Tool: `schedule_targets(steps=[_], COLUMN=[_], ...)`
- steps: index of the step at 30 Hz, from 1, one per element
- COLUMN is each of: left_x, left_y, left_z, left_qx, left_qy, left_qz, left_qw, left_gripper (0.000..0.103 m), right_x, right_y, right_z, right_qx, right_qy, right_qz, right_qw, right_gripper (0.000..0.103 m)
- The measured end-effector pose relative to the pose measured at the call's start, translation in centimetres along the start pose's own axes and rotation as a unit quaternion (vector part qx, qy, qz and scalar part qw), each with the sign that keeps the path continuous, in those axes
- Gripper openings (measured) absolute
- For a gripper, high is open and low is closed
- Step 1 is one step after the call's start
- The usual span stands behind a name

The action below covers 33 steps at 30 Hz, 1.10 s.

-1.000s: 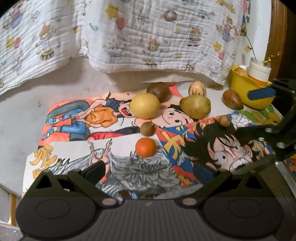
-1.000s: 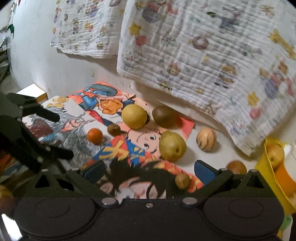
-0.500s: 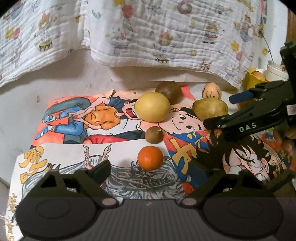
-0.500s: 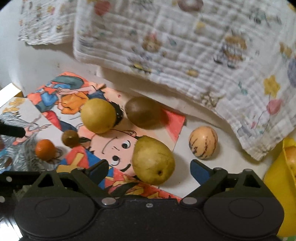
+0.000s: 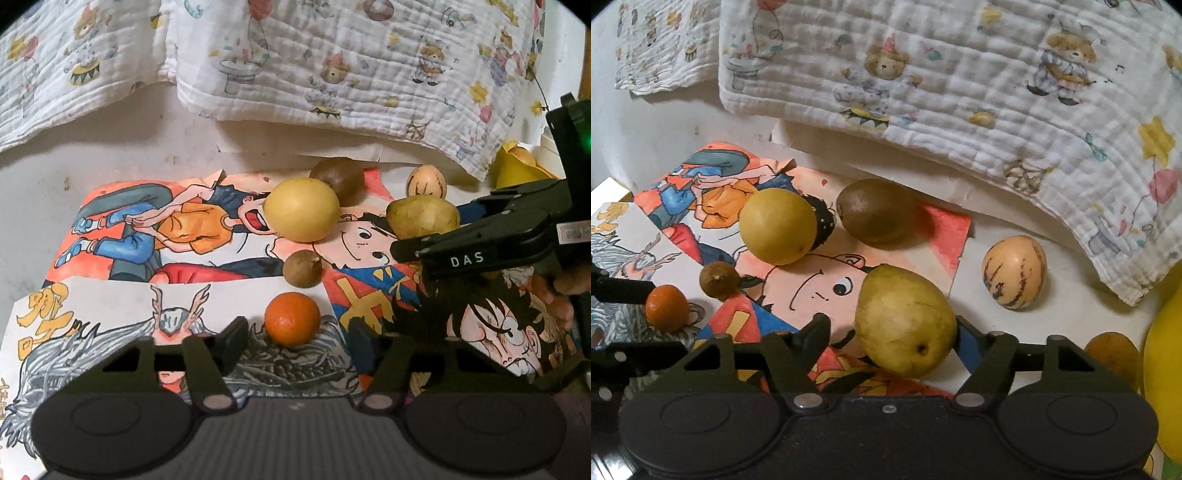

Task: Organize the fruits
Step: 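Grasp the green pear with the right gripper while the left grasps an orange, then carry the pear and orange into the tray and open both grippers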

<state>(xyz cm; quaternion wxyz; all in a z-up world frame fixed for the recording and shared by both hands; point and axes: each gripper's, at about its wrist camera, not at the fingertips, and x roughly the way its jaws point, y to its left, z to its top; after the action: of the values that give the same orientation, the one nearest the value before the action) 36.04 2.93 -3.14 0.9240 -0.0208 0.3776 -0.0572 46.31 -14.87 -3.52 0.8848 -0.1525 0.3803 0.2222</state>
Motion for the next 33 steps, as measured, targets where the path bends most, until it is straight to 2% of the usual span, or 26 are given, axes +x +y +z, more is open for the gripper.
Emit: schedule_targets(steps=[3, 4, 8, 18, 25, 33], left_x=[0.0, 0.0, 0.0, -0.4, -1.9, -4.6], left_y=[0.1, 0.2, 0.2, 0.3, 0.2, 0.6], left_z=[0.0, 0.1, 0.1, -0.1, -0.4, -1.4], left_qx=[-0.005, -0.007, -0.012, -0.022, -0.028, -0.031], left_qy=[-0.002, -0.002, -0.003, -0.002, -0.003, 0.003], left_qz=[-0.002, -0.003, -0.004, -0.016, -0.036, -0.064], left_qw=[1.0, 1.0, 0.9999, 0.9996, 0.999, 0.9975], left_gripper=[0.05, 0.044, 0.036, 0.034, 0.034, 0.034], right_x=[0.0, 0.0, -0.1, -1.0, -4.1, -9.1], right_y=[-0.1, -0.2, -0.2, 0.4, 1.3, 2.9], right_z=[0.0, 0.0, -0.2, -0.8, -1.1, -3.0], right_qx=[0.009, 0.009, 0.006, 0.018, 0.012, 0.007], right_qy=[-0.005, -0.005, -0.01, -0.032, -0.06, -0.077], right_qz=[-0.012, -0.015, -0.017, -0.013, 0.012, 0.046], right_qw=[1.0, 1.0, 1.0, 0.999, 0.998, 0.996], right_gripper=[0.057, 0.057, 0.057, 0.056, 0.056, 0.056])
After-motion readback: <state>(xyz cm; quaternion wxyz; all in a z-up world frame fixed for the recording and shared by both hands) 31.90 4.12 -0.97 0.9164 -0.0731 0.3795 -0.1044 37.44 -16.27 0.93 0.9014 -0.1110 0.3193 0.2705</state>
